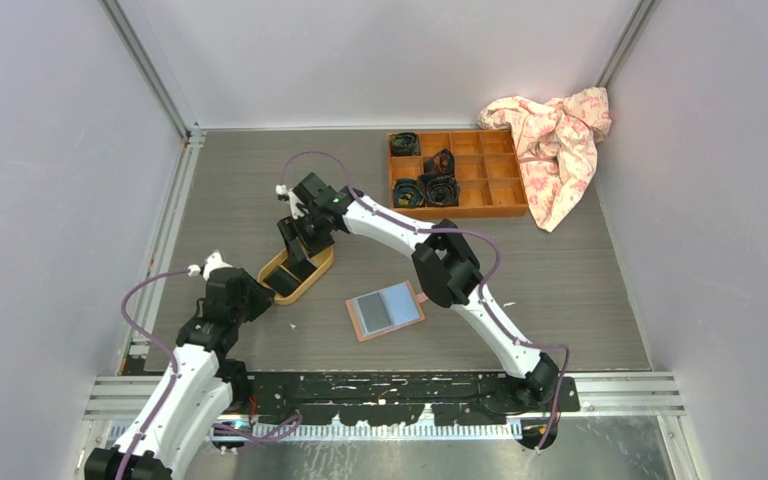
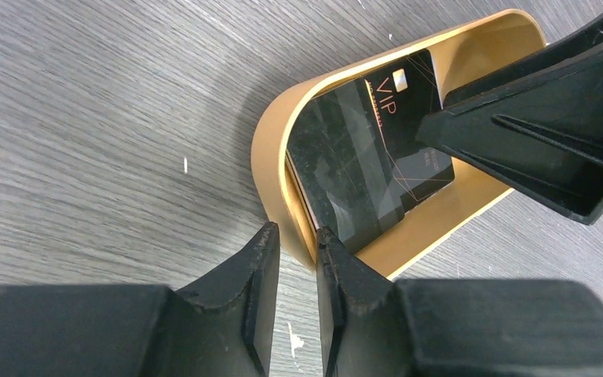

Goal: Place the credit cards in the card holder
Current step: Pick up the credit card from the storage box.

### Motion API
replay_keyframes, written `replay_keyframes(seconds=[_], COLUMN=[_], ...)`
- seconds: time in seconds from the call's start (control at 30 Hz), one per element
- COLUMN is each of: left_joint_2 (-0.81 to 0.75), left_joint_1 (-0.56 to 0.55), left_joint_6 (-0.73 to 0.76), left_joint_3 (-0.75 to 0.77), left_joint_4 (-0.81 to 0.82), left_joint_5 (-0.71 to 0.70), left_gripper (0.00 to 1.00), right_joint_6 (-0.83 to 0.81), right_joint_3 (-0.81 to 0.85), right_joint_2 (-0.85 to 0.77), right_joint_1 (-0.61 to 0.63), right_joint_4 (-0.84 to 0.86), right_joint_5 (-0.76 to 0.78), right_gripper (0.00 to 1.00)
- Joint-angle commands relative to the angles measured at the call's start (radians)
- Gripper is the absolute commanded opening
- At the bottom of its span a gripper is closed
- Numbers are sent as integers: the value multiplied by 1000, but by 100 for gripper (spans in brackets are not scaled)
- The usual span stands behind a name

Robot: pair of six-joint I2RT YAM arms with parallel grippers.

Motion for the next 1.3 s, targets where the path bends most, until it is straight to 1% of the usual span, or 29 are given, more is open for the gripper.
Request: replay_keyframes(seconds=[0.0, 0.17, 0.37, 0.6, 0.8, 0.9, 1.07, 1.17, 1.27], left_joint_2=[17, 30, 28, 21, 20, 21, 24, 25, 26], left_joint_1=[7, 7, 7, 7, 7, 6, 7, 7, 7], left_joint_6=[5, 8, 8, 8, 8, 8, 9, 10, 10], left_joint_3=[2, 2, 2, 3, 3, 3, 3, 5, 5], left_joint_4=[66, 81, 83, 77, 75, 75, 78, 78, 78], left_joint_5=[28, 51, 61, 60, 57, 57, 57, 56, 58], left_gripper=[24, 21, 20, 19, 19, 19, 19, 19, 19], right_joint_6=[22, 99, 179, 267, 295, 329, 345, 323, 266], right_joint_3=[35, -12, -60, -130, -181, -201, -207, -201, -181], right_joint_2=[-2, -9, -53, -120, -153, -151, -145, -139, -131], right_joint_1=[11, 13, 10, 0, -7, -10, -11, -10, -11], right_joint_4=[-5, 47, 106, 190, 234, 277, 295, 262, 193], right_joint_5=[-28, -159, -269, -371, -403, -434, -455, -413, -329], right_gripper=[64, 63, 61, 53, 51, 48, 44, 43, 44])
